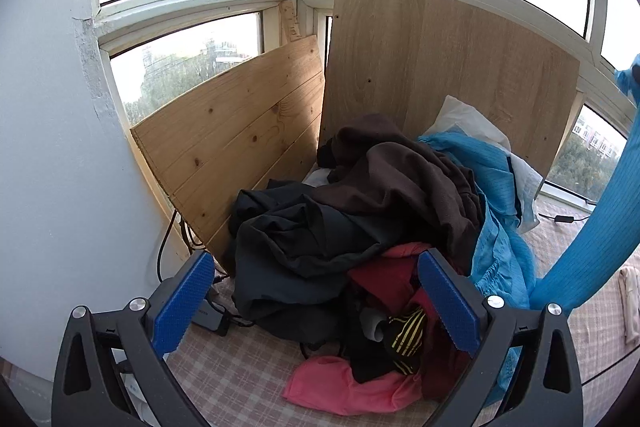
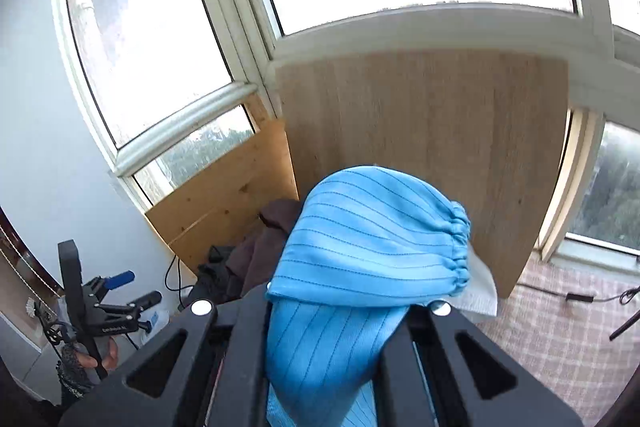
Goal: Fold clothes
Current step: 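Grasp the blue striped coat with the right gripper and lift it from the pile, then pull the blue coat onto the open cloth with the right gripper and release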
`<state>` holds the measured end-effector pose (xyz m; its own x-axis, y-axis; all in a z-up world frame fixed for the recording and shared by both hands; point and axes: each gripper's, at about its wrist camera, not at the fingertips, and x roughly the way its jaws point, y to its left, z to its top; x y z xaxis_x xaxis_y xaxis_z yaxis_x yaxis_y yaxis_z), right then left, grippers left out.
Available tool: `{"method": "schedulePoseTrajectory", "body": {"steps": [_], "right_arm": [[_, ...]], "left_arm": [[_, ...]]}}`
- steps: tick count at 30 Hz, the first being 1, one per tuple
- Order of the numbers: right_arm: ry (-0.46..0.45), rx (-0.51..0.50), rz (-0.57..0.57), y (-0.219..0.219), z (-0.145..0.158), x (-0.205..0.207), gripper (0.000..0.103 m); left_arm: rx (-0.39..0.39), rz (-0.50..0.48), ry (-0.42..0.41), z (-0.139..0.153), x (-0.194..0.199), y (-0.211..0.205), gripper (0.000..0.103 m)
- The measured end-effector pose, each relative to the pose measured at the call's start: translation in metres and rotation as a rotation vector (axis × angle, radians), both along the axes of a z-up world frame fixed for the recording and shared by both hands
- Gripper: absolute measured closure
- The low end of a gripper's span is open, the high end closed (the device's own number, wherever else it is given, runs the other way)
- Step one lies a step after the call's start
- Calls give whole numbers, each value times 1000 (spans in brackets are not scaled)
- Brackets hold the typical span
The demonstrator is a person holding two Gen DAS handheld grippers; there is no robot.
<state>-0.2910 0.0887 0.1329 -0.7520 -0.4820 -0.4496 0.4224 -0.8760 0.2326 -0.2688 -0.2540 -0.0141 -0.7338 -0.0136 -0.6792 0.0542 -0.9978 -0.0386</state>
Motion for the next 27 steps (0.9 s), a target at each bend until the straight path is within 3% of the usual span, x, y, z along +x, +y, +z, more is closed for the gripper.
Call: {"method": "schedulePoseTrajectory", "body": {"steps": [3, 6, 9, 12, 16, 19, 22, 24, 25, 27], "right_arm": [[135, -23, -44, 19, 84, 44, 98], [245, 27, -148, 39, 136, 100, 98], [275, 65, -289, 70, 156, 154, 99], [250, 87, -476, 116, 157, 205, 99], [221, 25, -741, 193, 146, 281, 101], [168, 26, -871, 242, 131, 314, 101], [-54, 269, -977, 266, 81, 293, 100], [-208, 414, -1047, 287, 31, 272, 82], [-299, 461, -1044, 302, 4, 265, 66], [-405, 463, -1016, 317, -46, 250, 65]], "left_arm": [[22, -35, 16, 5, 5, 5, 1], [32, -91, 21, 7, 9, 16, 1], [21, -162, 1, 1, 10, 37, 1], [7, -243, -26, -5, 11, 61, 1], [-37, -344, -48, -11, 17, 96, 1], [-57, -391, -54, -13, 22, 120, 1], [-62, -418, -57, -14, 31, 140, 1], [-68, -410, -54, -12, 40, 146, 1], [-72, -403, -53, -11, 45, 148, 1], [-78, -384, -53, -9, 55, 150, 1]]}}
